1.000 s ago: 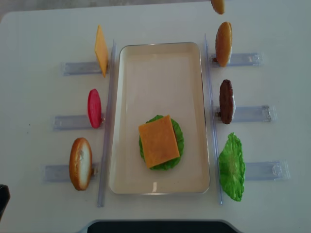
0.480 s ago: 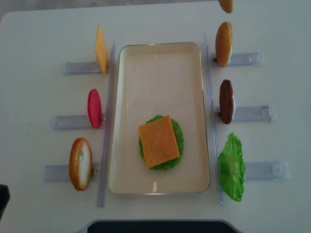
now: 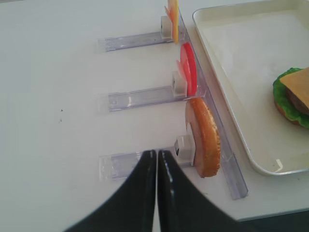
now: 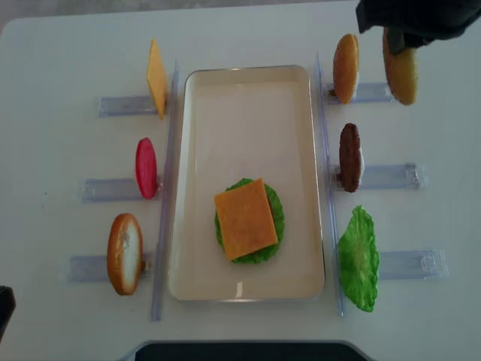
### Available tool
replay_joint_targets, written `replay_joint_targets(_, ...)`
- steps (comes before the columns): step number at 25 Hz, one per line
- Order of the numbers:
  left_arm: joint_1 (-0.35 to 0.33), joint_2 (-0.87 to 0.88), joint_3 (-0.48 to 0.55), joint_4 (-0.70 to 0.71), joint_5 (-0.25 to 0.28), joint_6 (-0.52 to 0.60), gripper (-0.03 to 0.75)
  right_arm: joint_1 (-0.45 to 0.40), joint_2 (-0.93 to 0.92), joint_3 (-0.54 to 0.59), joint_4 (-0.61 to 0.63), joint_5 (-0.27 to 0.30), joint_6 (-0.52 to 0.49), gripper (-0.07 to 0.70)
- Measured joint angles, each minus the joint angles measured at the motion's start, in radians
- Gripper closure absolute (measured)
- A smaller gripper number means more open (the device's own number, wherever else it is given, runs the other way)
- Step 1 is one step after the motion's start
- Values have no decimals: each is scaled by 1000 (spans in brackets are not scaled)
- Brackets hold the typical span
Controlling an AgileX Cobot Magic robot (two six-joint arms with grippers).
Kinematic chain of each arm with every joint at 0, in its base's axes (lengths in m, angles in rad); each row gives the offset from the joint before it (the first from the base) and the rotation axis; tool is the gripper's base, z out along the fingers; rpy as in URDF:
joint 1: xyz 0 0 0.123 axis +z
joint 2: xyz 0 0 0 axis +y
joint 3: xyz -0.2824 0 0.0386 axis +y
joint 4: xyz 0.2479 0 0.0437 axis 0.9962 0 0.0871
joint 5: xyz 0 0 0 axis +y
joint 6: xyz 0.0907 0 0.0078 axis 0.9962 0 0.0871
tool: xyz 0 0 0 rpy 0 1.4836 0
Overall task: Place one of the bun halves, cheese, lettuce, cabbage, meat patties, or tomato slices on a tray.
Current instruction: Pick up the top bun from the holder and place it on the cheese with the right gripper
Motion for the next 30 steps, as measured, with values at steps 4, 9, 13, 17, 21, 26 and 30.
replay_joint_targets(4, 0, 0, 0, 0, 0, 0, 716, 0, -120, 118, 1, 0, 16, 484)
replay_joint_targets(9, 0, 0, 0, 0, 0, 0, 716, 0, -253, 235, 61, 0, 26, 489)
replay_joint_targets(13, 0, 0, 0, 0, 0, 0, 716, 0, -344, 302, 123, 0, 34, 489)
replay_joint_targets(17, 0, 0, 0, 0, 0, 0, 716, 0, -427, 367, 155, 0, 42, 489)
replay_joint_targets(21, 0, 0, 0, 0, 0, 0, 716, 0, -486, 416, 185, 2, 47, 489)
replay_joint_targets(26, 0, 0, 0, 0, 0, 0, 716, 0, -500, 439, 195, 3, 56, 491)
replay_joint_targets(30, 0, 0, 0, 0, 0, 0, 716, 0, -500, 445, 264, 2, 43, 492)
